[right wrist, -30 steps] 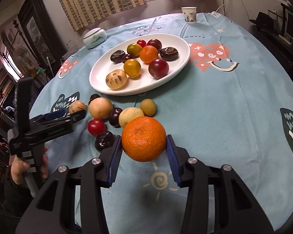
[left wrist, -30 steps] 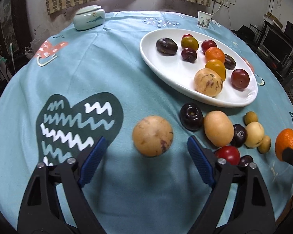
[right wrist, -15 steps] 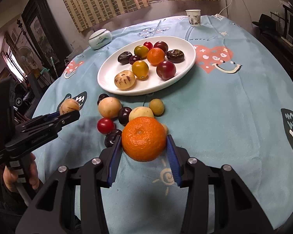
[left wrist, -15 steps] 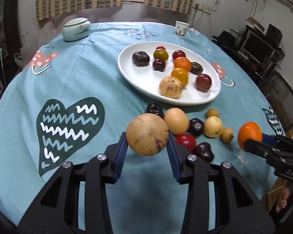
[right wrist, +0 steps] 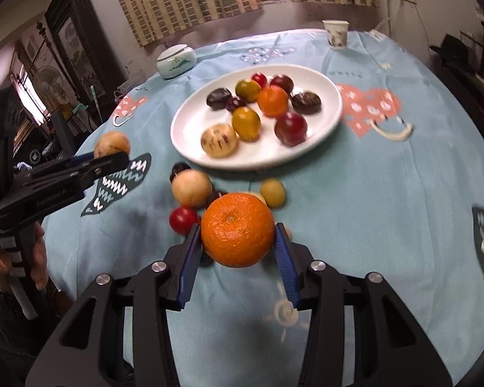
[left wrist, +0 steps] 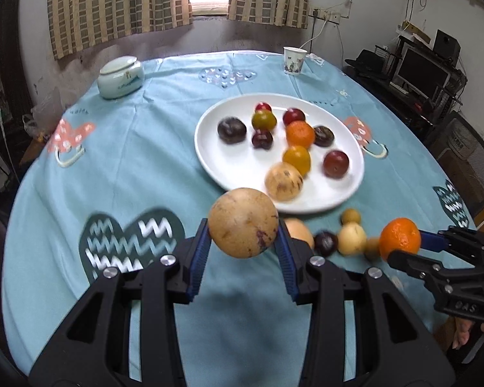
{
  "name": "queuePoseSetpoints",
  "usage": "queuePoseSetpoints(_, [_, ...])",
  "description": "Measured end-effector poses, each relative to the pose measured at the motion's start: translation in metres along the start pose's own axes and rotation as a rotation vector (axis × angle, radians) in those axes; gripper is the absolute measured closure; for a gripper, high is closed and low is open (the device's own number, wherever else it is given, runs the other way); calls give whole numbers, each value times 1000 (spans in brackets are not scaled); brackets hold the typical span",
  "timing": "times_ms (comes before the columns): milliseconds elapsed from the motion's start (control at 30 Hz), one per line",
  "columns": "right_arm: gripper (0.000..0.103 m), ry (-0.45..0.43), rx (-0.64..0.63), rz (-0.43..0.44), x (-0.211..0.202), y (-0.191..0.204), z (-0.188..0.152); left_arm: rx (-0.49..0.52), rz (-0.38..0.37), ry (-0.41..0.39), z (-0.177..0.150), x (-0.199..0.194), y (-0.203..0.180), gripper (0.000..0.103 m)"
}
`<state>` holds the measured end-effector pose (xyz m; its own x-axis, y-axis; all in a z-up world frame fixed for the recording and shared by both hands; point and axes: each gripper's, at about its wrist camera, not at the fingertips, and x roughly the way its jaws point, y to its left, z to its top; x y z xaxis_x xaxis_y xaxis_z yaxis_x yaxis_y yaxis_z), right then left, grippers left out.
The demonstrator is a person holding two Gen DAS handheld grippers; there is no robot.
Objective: Organize fruits
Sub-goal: 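Carry both fruits onto the white plate and open both tools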
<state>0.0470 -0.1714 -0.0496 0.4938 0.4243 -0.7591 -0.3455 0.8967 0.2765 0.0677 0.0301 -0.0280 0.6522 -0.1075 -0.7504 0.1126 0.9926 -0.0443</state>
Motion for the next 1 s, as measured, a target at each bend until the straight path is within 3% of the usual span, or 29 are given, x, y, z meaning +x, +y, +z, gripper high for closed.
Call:
queuePoseSetpoints(200, [58,-11,-75,-7,31,8,72,8,23,40,61,50,3,62])
queuePoseSetpoints(400, [58,43,-104,-44,87,5,130,-28,17,73,83,84,13,62])
queuePoseSetpoints(767, [57,57,-99,-42,118,4,158,-6,40,99,90,107,17,62])
queuePoseSetpoints(867, [52,56,-91,-53,119,0,162,7,59,107,92,112,14,61])
queuePoseSetpoints(900, [48,43,-88,-64,117,-1,164,7,64,105,92,112,14,54])
queuePoseSetpoints(933, [48,29,-87,-67,113,-2,165,3,65,92,93,110,14,39])
queuePoseSetpoints(1000, [48,15,-80,-64,103,-4,165,2,74,55,95,101,14,34])
